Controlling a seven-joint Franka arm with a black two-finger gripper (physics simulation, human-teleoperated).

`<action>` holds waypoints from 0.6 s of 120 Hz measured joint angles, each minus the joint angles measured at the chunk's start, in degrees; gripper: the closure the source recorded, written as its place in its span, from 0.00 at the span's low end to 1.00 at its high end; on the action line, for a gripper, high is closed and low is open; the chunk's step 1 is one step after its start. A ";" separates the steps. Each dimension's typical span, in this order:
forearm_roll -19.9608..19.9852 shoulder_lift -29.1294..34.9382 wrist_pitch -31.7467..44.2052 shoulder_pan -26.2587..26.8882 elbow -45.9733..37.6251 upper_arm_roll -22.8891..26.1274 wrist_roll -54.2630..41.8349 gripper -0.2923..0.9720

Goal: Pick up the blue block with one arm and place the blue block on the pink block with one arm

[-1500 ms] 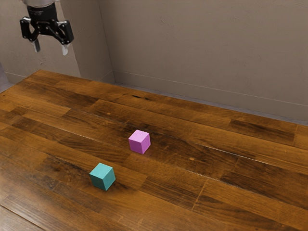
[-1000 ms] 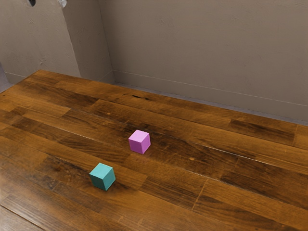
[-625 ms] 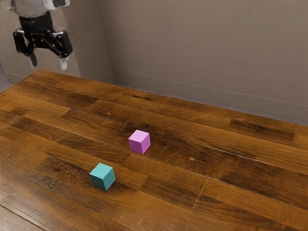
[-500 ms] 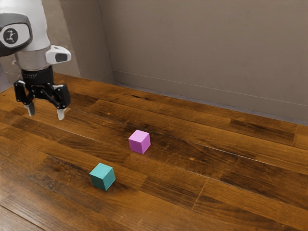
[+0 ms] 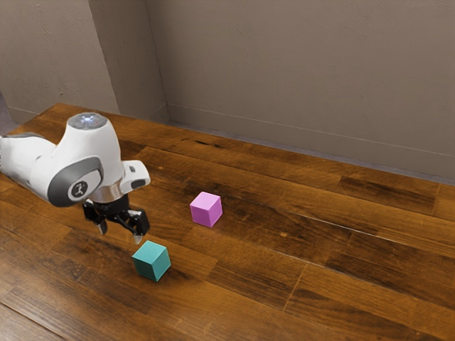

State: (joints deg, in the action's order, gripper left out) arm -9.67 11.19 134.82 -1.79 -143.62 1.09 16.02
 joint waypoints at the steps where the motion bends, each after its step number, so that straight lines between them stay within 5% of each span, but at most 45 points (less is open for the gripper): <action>1: 0.02 -0.13 0.29 0.01 0.00 0.01 0.02 0.23; 72: 1.99 -11.06 6.08 -0.45 4.54 1.72 -8.80 0.23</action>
State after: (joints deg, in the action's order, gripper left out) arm -7.69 0.13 140.90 -2.24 -139.09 2.81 7.22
